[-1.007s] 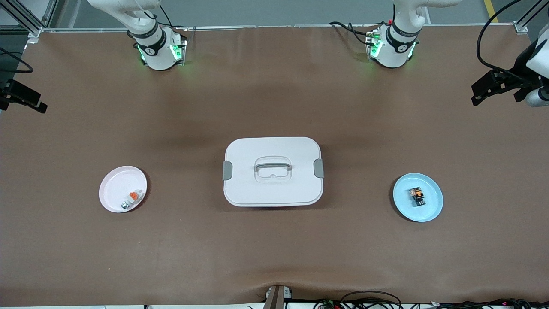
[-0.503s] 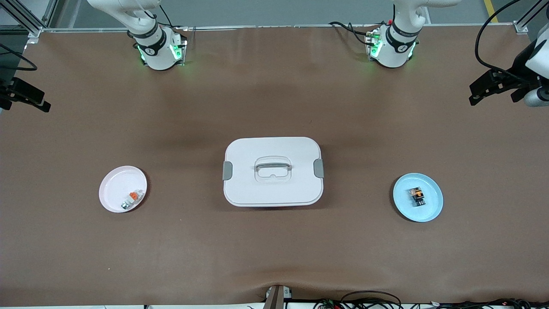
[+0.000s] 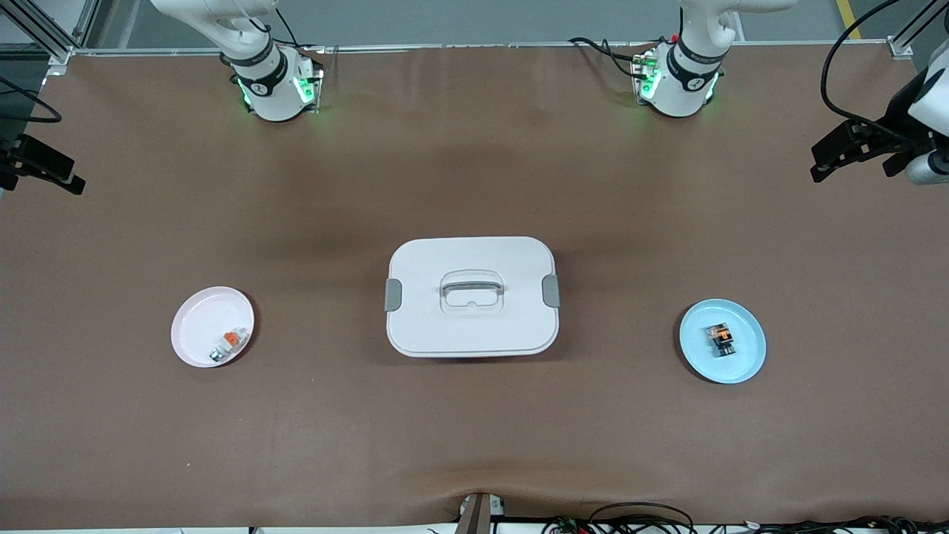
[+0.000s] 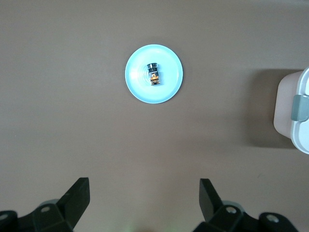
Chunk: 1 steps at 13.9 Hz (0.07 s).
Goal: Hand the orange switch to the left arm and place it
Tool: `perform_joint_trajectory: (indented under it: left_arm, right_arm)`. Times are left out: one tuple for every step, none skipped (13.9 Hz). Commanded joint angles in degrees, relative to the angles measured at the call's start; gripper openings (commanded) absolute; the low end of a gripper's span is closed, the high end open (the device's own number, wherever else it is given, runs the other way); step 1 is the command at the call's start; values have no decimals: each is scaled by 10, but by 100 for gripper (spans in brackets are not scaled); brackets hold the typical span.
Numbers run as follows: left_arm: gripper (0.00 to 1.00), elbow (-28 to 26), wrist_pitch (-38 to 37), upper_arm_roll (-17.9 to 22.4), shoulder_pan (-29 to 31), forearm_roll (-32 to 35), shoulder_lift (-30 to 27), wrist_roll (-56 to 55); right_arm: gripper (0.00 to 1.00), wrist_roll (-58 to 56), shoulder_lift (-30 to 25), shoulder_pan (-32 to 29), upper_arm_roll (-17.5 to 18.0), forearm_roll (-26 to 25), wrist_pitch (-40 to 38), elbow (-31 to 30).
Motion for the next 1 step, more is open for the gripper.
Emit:
perform_joint_trajectory:
  left_arm:
    - [100,6,-12,1,2,-12,-4,6]
  right_arm:
    - [100,1,-9,-2,-1,-4,-2,-2]
